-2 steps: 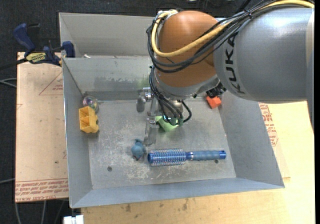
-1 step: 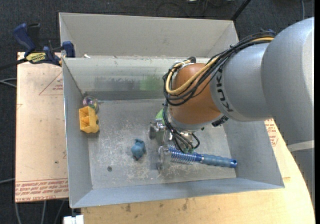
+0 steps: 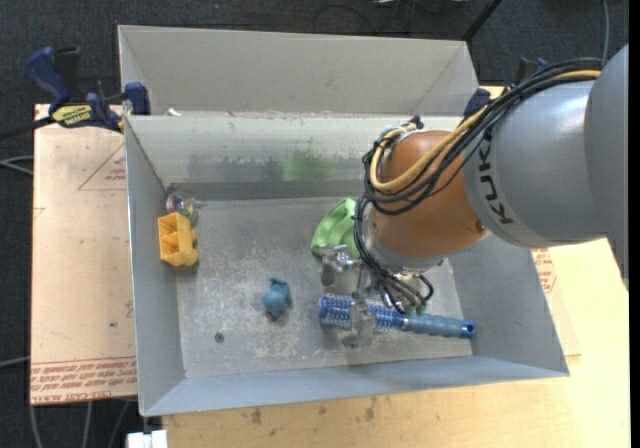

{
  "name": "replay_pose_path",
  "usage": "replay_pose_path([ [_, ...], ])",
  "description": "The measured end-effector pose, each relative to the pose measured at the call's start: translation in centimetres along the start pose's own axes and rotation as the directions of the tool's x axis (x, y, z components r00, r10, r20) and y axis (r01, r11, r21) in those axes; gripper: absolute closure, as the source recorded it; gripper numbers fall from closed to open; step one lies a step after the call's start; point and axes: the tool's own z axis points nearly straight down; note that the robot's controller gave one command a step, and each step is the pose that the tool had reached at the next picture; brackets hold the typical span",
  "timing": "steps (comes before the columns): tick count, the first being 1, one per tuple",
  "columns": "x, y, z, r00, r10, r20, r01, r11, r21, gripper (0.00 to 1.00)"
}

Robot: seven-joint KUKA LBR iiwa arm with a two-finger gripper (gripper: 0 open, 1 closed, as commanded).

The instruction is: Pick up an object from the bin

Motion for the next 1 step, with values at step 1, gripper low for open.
replay_pose_path([
  [1,0.98,0.29,0.12,1.000,0.030,0.000,-0.030,1.000,-0.001,0.00],
])
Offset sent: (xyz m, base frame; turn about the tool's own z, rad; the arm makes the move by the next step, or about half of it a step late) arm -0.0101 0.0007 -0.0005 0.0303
